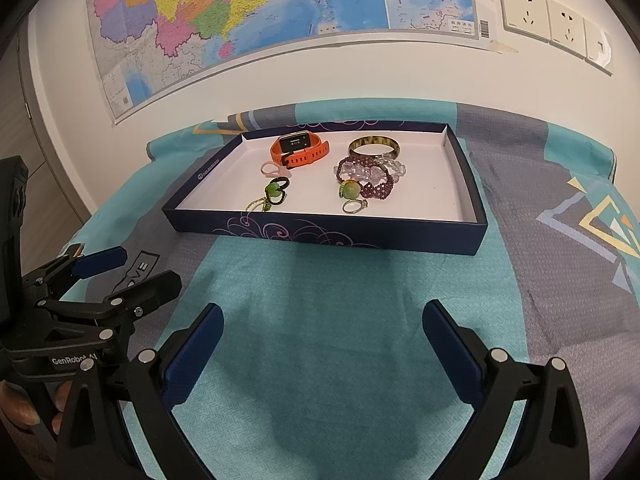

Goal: Organize jewelry

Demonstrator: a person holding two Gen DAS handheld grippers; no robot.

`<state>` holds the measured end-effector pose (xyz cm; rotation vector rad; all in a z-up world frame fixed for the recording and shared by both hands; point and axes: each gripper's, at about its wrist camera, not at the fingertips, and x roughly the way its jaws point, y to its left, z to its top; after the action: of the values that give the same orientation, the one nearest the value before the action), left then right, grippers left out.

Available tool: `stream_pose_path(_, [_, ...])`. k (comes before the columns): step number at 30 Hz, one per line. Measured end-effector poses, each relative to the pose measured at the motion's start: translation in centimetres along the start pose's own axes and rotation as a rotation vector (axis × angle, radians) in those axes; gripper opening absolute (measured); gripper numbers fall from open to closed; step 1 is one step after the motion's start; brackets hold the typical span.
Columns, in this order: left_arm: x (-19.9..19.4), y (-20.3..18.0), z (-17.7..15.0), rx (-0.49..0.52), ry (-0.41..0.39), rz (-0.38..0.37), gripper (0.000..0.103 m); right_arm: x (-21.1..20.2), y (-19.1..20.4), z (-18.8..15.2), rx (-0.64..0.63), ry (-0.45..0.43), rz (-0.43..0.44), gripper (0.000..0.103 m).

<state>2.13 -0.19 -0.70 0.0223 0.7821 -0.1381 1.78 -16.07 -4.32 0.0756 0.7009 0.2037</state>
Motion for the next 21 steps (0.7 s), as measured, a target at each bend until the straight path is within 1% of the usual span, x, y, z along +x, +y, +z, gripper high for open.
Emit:
stream_pose_path(16, [0.01,0.05,0.09,0.004,-0.002,0.011,0.098,-0.09,-0.03,-0.04,0.000,-0.004,-0.002,0.096])
stream_pose_path(18, [-0.11,0.02,0.08,0.009,-0.013,0.008,0.098,-0.13,0.03,-0.04,-0.002,-0.003,-0.001,0.096])
stream_pose_path(21, [-0.07,-0.20,0.07,0.015,-0.008,0.002,0.098,-0.22,-0.01,-0.08,-0.006,-0.001,0.000,0.096])
